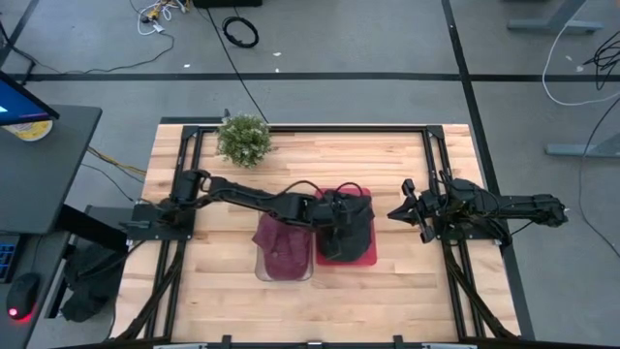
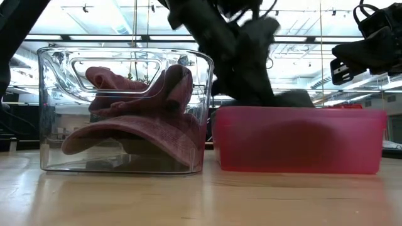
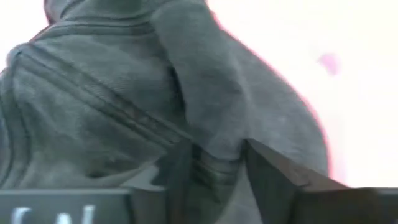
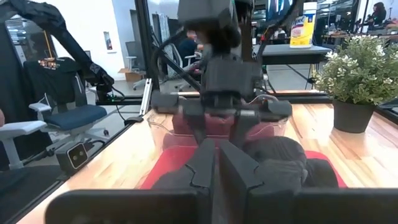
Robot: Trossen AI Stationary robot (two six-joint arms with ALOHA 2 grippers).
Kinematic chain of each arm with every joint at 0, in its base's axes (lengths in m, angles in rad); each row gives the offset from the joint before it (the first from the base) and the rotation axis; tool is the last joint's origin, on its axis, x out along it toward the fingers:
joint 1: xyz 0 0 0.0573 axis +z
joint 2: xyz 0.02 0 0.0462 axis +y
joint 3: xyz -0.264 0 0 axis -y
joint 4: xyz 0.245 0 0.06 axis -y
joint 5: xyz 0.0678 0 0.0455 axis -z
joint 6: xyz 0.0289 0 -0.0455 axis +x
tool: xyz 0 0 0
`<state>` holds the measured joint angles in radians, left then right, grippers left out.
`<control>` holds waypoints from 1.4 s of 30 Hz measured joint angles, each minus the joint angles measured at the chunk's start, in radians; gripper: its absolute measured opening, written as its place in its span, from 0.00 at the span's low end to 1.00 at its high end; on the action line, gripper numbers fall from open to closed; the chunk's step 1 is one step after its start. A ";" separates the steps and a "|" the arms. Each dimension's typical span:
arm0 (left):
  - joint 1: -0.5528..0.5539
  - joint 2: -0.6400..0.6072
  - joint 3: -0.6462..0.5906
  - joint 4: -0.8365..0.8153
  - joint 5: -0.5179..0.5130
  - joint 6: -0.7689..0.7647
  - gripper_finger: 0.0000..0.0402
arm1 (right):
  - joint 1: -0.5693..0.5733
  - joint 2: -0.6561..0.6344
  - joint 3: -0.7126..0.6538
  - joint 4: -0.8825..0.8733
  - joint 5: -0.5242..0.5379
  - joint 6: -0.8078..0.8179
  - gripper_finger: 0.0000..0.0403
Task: Pick & Place hat
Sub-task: Put the black cap into the red bin, then return to Home Position
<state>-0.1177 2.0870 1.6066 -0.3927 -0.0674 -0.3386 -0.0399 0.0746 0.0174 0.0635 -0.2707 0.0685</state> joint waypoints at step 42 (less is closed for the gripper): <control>0.079 -0.287 0.003 0.122 0.363 -0.114 0.55 | 0.000 0.000 0.000 0.002 0.000 0.000 0.07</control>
<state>-0.0391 1.7996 1.6096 -0.2704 0.2960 -0.4522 -0.0399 0.0742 0.0174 0.0658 -0.2707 0.0689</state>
